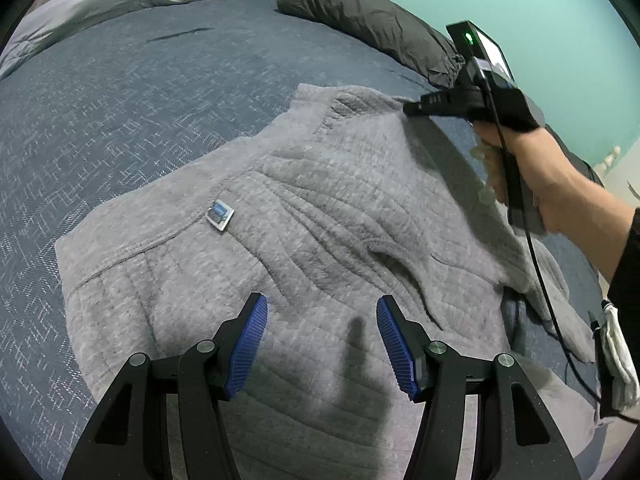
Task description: Fold clothes
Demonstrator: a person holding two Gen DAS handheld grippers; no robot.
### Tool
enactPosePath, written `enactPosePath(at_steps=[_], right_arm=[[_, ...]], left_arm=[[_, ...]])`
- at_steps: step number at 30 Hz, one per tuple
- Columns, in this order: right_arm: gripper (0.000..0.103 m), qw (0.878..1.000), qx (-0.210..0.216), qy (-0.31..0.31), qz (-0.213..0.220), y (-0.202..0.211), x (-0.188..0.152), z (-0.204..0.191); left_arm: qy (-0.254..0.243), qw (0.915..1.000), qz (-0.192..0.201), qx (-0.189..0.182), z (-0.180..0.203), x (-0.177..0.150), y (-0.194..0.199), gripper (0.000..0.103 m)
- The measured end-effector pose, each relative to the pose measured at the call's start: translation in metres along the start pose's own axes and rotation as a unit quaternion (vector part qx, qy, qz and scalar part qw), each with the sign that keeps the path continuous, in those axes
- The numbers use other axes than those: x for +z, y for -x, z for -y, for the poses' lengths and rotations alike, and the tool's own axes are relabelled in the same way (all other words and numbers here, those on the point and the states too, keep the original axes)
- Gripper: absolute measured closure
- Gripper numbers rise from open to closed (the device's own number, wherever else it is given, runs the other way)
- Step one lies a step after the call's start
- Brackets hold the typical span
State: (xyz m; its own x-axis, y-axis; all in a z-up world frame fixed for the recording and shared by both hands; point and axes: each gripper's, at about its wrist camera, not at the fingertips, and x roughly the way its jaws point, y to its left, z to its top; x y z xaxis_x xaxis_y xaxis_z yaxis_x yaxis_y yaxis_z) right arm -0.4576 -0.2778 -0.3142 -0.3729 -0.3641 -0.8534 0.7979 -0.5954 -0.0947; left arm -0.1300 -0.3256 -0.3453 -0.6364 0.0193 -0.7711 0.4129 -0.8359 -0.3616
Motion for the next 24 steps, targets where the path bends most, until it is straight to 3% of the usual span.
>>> enactPosePath(at_steps=[4,7,12,15,17,19,21,24], right_arm=[[0.100,1.000,-0.024,-0.002,0.010,-0.002,0.010,0.002],[0.100,1.000,-0.007,-0.030,-0.008,-0.015,0.005,0.010],[0.097,0.998,0.031,-0.058,0.006,-0.008,-0.004,0.024],[0.081,0.997,0.050,-0.057,0.017,0.002,-0.011,0.034],[0.064,0.996,0.062,-0.061,0.021,0.008,-0.019,0.045],[0.062,0.994,0.080,-0.074,0.022,0.013,-0.026,0.057],[0.054,0.991,0.101,-0.089,0.018,0.018,-0.034,0.069],[0.051,0.989,0.119,-0.088,-0.014,0.018,-0.051,0.070]], left_arm=[[-0.002,1.0000,-0.001,0.000,0.000,-0.001,-0.002,0.042],[-0.002,1.0000,-0.003,-0.001,-0.002,-0.001,-0.003,0.042],[0.003,1.0000,-0.004,-0.005,-0.004,-0.001,-0.003,0.042],[0.003,1.0000,-0.004,-0.005,-0.004,-0.001,-0.002,0.042],[0.005,1.0000,-0.004,-0.006,-0.004,-0.002,-0.002,0.042],[0.003,1.0000,-0.004,-0.006,-0.004,-0.002,-0.002,0.042],[0.002,1.0000,-0.005,-0.006,-0.003,-0.002,-0.003,0.042],[0.002,1.0000,-0.005,-0.006,-0.002,-0.001,-0.004,0.042]])
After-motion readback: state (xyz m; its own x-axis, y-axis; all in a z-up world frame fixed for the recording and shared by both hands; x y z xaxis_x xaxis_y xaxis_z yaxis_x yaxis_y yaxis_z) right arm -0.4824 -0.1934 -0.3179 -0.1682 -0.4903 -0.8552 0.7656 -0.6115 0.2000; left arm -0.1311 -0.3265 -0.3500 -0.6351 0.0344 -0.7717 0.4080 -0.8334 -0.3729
